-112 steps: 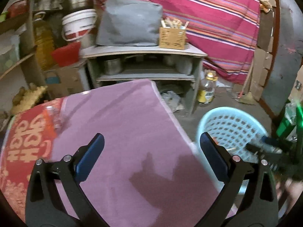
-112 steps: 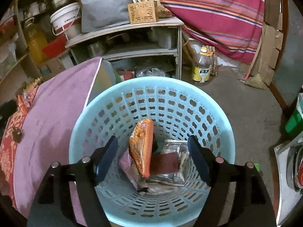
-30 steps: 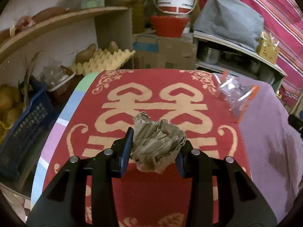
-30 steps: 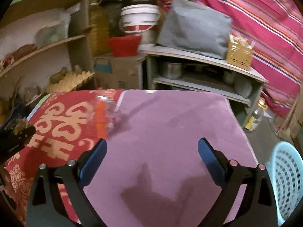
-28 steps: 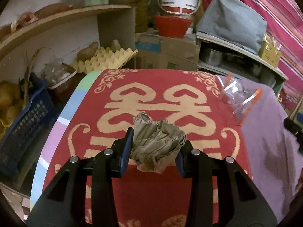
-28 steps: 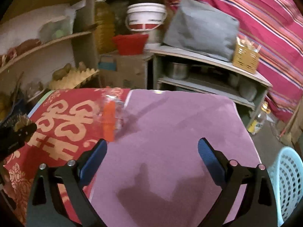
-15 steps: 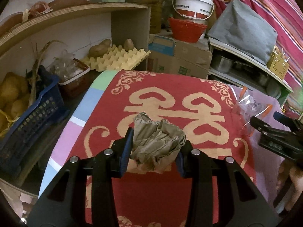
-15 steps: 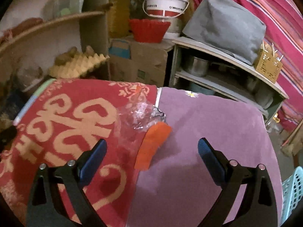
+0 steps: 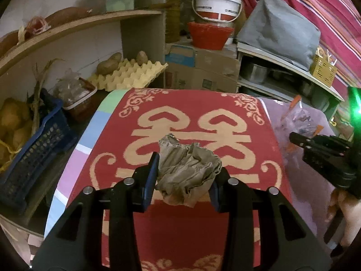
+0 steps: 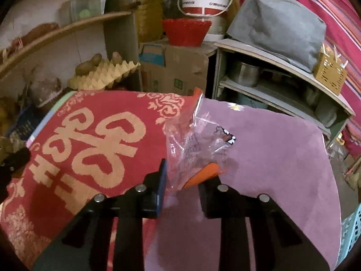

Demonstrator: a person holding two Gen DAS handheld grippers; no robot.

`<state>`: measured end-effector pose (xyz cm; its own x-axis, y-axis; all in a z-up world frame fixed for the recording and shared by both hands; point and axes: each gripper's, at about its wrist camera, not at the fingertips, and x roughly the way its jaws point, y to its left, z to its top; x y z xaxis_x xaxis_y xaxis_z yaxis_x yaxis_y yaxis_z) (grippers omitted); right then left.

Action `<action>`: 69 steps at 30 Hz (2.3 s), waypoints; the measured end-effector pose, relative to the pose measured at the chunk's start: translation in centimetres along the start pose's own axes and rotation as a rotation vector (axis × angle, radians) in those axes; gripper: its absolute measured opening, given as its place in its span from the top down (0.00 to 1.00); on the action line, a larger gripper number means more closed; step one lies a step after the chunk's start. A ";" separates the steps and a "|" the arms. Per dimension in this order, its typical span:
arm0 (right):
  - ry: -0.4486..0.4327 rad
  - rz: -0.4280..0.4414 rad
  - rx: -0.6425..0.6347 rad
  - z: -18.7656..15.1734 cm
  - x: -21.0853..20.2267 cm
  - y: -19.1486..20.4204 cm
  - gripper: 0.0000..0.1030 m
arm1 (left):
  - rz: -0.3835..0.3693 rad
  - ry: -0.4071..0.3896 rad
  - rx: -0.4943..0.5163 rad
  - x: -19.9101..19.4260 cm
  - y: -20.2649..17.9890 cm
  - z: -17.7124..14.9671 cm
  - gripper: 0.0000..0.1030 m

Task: Collect trash
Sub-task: 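Carry the paper and plastic bag over the blue basket and release both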

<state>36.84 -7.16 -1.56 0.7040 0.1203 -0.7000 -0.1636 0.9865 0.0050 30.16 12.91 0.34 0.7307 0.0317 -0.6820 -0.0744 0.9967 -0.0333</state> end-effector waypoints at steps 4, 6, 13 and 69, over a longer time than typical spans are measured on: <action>-0.024 -0.006 0.023 -1.1 -3.2 -2.8 0.75 | -0.040 -0.009 0.005 -0.8 -1.6 -0.1 0.63; -0.028 -0.016 0.030 -2.1 -4.8 -4.4 0.75 | -0.050 -0.012 0.020 -1.1 -2.6 -0.3 0.63; -0.019 -0.071 0.080 -7.3 -10.1 -11.5 0.75 | -0.080 -0.035 0.046 -2.4 -5.3 -0.7 0.63; -0.097 -0.196 0.496 -20.8 -22.1 -40.4 0.75 | -0.515 -0.062 0.385 -10.0 -48.9 -8.2 0.29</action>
<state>13.52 -51.94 -1.09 0.7532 -0.0847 -0.6524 0.3062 0.9228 0.2338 20.99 -36.77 2.81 0.6462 -0.4654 -0.6049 0.5371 0.8404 -0.0728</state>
